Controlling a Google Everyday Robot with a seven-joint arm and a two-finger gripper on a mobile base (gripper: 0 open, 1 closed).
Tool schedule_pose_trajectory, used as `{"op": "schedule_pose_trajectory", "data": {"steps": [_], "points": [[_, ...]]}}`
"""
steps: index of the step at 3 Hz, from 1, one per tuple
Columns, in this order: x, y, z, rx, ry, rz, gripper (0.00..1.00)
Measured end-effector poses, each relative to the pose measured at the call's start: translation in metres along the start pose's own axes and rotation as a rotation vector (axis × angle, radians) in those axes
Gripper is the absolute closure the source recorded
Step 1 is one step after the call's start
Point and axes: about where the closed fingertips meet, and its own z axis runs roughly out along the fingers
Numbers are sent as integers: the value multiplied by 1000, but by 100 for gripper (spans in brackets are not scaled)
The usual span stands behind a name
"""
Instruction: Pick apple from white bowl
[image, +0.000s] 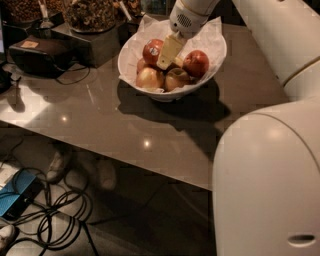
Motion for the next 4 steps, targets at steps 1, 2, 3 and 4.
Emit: {"op": "schedule_pose_trajectory", "data": {"steps": [1, 2, 3, 4], "points": [[-8, 8, -17, 18, -24, -32, 100], [-12, 12, -25, 31, -33, -48, 100], [-12, 12, -26, 31, -33, -48, 82], [-12, 12, -26, 31, -33, -48, 58]]}}
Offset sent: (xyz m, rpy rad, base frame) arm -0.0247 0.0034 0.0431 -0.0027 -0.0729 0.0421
